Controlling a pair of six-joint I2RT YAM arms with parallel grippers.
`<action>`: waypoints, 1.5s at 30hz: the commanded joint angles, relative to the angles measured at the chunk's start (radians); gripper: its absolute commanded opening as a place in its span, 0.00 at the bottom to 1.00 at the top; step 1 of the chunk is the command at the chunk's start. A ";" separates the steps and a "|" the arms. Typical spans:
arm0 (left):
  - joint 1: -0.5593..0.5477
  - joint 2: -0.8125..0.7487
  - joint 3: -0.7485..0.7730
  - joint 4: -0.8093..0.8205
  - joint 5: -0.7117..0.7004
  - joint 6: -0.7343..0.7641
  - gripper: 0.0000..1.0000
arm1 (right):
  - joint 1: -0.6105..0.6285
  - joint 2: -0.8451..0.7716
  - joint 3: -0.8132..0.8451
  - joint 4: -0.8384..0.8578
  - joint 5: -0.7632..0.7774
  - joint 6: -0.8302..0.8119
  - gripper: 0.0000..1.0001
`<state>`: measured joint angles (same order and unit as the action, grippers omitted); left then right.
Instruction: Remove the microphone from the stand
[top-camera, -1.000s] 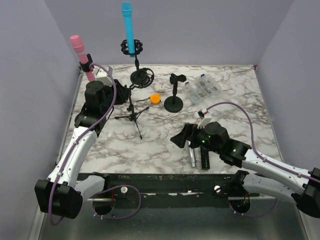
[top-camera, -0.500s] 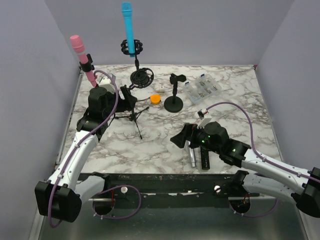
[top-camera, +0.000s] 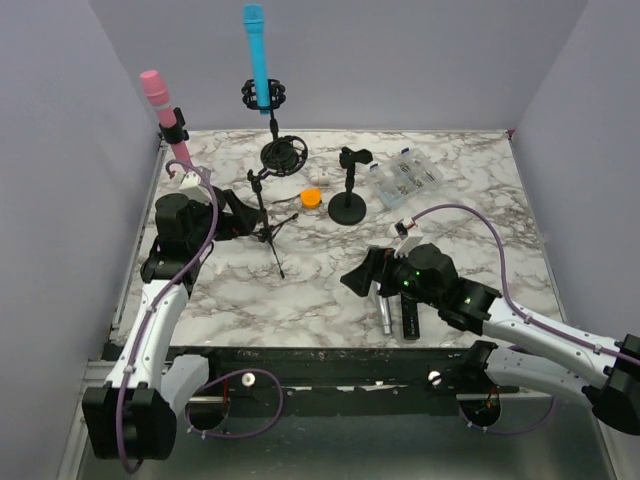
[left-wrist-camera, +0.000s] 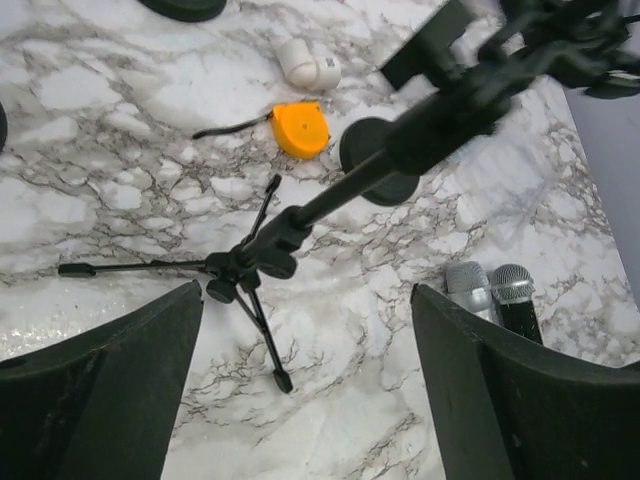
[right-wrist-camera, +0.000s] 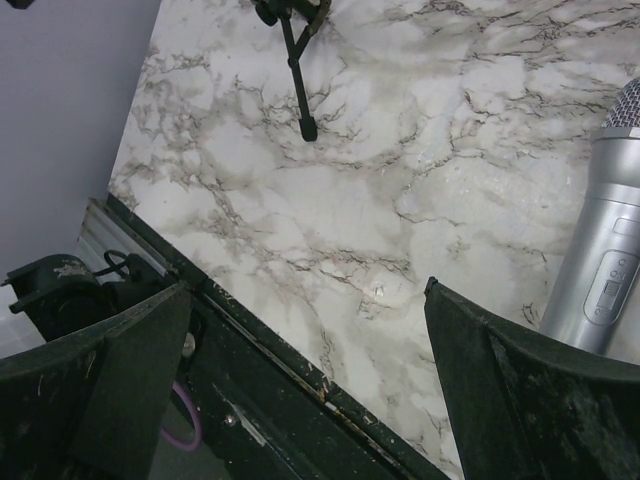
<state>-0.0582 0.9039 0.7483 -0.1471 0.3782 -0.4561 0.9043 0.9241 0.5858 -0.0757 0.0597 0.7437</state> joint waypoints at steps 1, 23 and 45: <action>0.131 0.139 -0.058 0.170 0.256 -0.054 0.77 | 0.006 0.026 -0.011 0.026 -0.005 0.007 1.00; 0.117 0.338 -0.100 0.405 0.318 -0.162 0.53 | 0.005 0.010 -0.012 0.014 -0.003 0.013 1.00; 0.136 0.483 -0.095 0.533 0.510 -0.337 0.03 | 0.006 -0.002 -0.009 0.003 0.009 0.010 1.00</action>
<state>0.0654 1.3632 0.6384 0.3359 0.8204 -0.7391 0.9043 0.9218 0.5850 -0.0685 0.0589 0.7517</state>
